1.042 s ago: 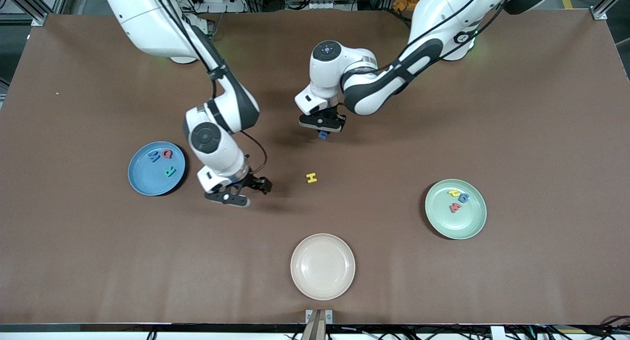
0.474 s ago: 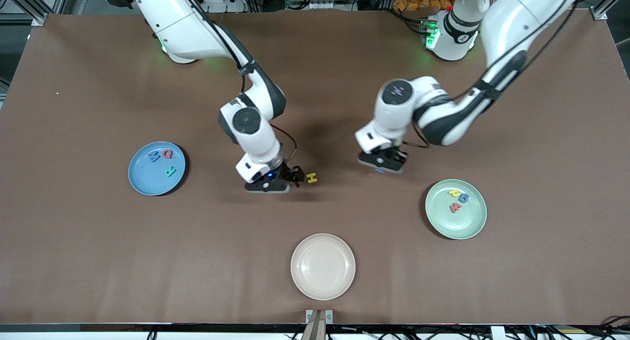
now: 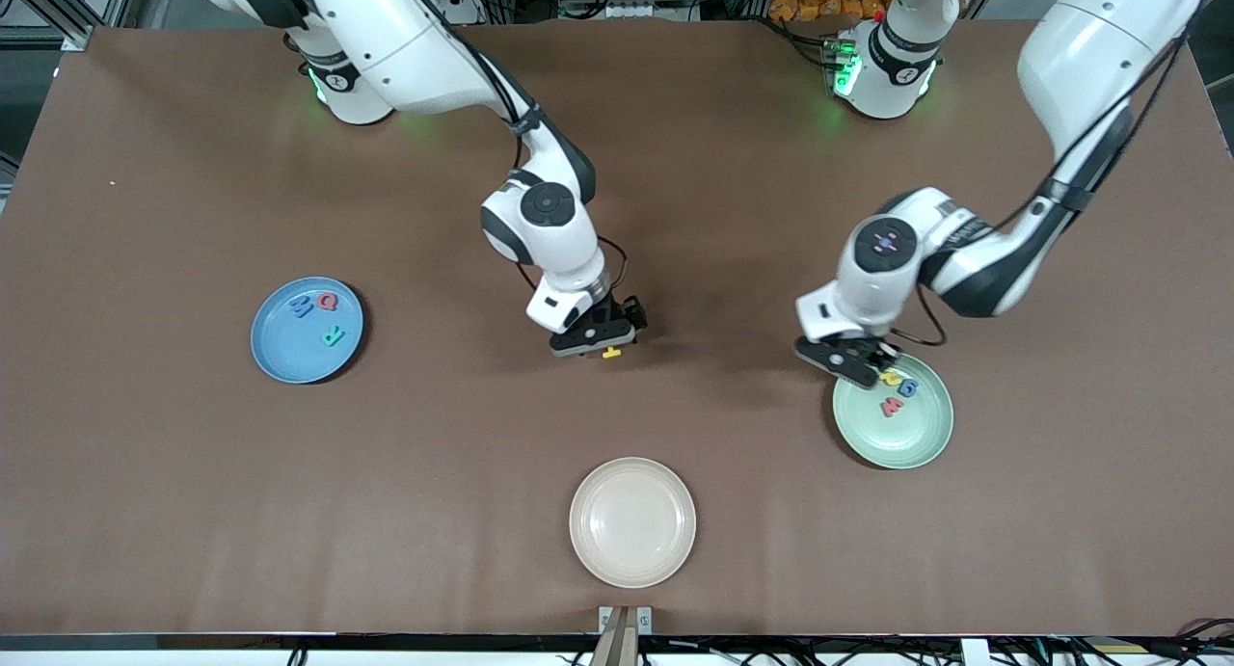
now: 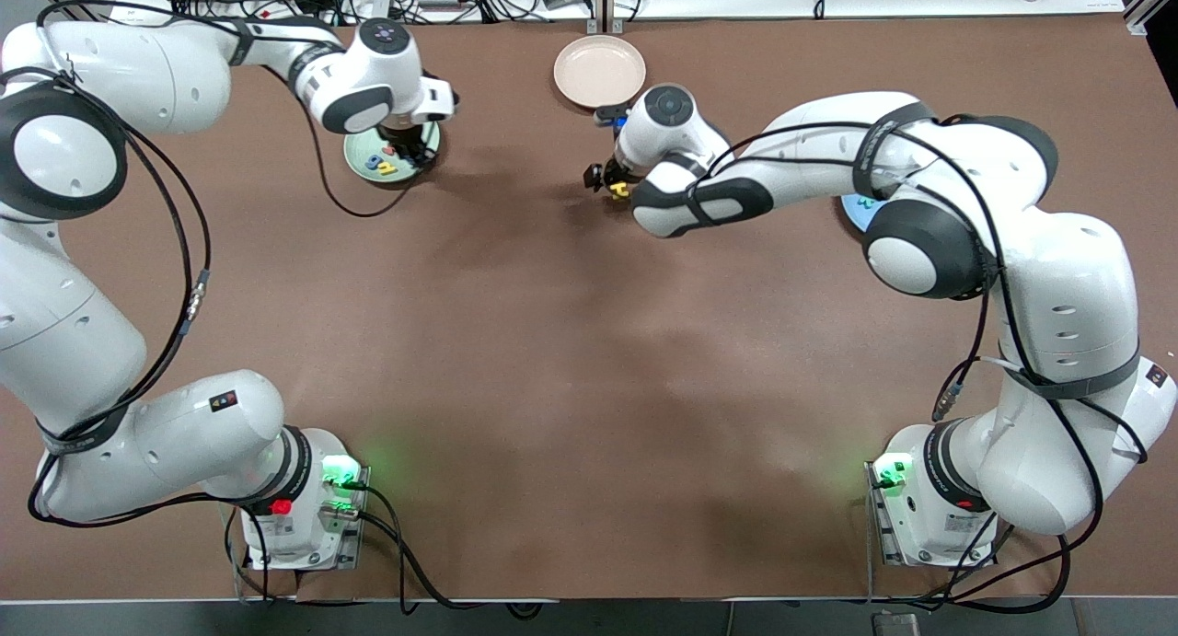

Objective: Sort uppercase to blue plate, lowercase to green plate
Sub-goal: 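Place the m on the green plate while the right gripper reaches the yellow H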

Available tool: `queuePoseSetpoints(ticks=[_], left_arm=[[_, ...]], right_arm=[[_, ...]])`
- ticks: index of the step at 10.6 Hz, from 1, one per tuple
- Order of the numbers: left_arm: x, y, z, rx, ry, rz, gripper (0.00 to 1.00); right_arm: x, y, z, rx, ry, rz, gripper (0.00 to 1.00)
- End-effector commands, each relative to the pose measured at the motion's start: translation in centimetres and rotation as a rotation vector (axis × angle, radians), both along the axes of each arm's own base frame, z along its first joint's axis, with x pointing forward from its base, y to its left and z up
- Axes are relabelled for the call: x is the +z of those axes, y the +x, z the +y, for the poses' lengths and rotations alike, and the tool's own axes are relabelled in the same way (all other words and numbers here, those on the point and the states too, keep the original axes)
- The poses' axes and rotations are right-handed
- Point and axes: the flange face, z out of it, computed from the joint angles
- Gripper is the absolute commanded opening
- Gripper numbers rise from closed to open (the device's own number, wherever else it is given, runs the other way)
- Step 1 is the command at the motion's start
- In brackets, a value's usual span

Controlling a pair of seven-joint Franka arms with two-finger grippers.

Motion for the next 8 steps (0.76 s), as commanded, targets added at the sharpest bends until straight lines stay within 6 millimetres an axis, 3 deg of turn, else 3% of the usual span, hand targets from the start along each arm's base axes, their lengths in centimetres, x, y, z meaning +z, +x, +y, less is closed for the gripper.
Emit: queuePoseSetpoints(ticks=[1,2,3,4,5,8], left_arm=[[-0.2,0.5,2.1,-0.016,0.051,0.003,0.0],[0.2,1.2,2.2,-0.009,0.049,-0.008,0.0],[0.2,1.5,2.4,-0.002,0.049,-0.011,0.07],[0.6,2.0,2.3,0.004,0.044,-0.022,0.38],[1.2,2.5,2.2,0.014,0.033,-0.031,0.99],[3.7,4.4,2.7,0.069,-0.025,-0.04,1.0]], right_arm=[[-1.5,0.2,0.6,0.02,-0.008,-0.022,0.91],[-1.6,0.1,0.6,0.023,-0.009,-0.021,0.89],[-1.8,-0.1,0.7,0.033,-0.014,-0.021,0.79],[-1.8,0.2,0.4,0.031,-0.02,-0.026,0.74],[-1.8,0.5,0.2,0.029,-0.024,-0.03,0.69],[-0.5,1.6,-0.1,0.016,-0.023,-0.051,0.69]])
